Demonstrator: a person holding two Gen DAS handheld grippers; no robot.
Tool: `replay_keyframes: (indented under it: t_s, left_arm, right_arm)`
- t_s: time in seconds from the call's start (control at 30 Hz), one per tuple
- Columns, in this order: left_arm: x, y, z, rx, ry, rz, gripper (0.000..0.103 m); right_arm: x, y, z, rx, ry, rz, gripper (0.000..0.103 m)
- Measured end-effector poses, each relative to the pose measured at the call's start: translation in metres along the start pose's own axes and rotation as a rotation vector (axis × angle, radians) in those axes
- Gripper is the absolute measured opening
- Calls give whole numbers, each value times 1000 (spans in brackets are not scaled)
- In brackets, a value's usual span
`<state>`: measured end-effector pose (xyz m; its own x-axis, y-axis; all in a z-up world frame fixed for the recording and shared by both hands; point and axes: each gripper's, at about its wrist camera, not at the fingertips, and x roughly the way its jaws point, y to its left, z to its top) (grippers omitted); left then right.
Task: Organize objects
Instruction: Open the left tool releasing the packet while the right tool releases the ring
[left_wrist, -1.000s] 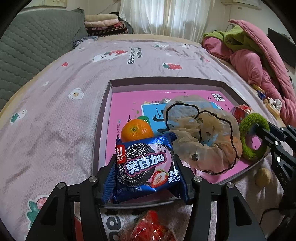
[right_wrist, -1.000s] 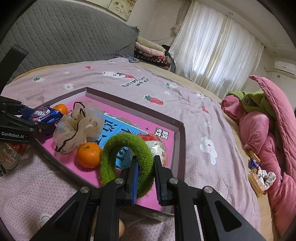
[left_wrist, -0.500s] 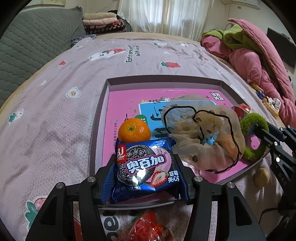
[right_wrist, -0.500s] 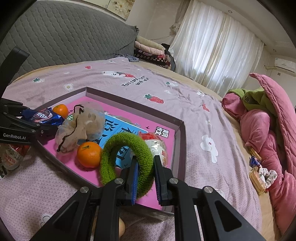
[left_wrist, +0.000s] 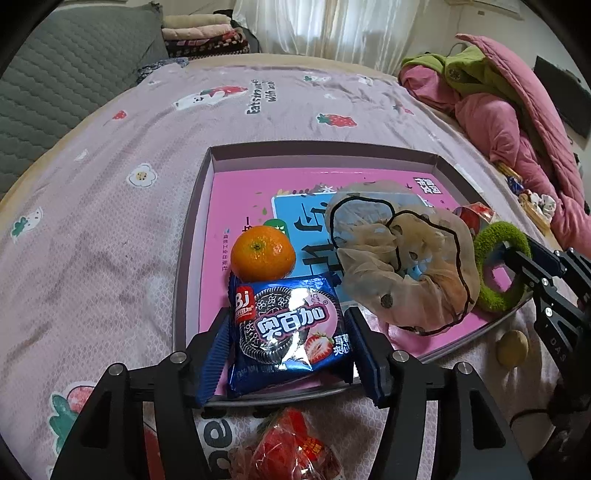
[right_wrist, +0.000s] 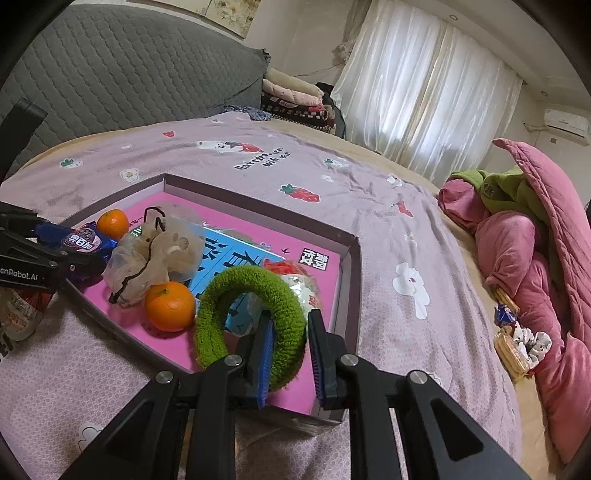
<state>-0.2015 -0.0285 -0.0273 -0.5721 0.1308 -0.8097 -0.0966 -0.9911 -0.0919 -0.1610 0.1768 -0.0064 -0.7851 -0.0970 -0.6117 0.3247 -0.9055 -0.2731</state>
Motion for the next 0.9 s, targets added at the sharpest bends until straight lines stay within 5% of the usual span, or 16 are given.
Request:
replay_keyframes:
  t_s: [0.9]
  left_arm:
    - [-15,0,1,-1,-25,4,64]
  right_arm:
    - [-4,-12,2,39,-8,-13,44]
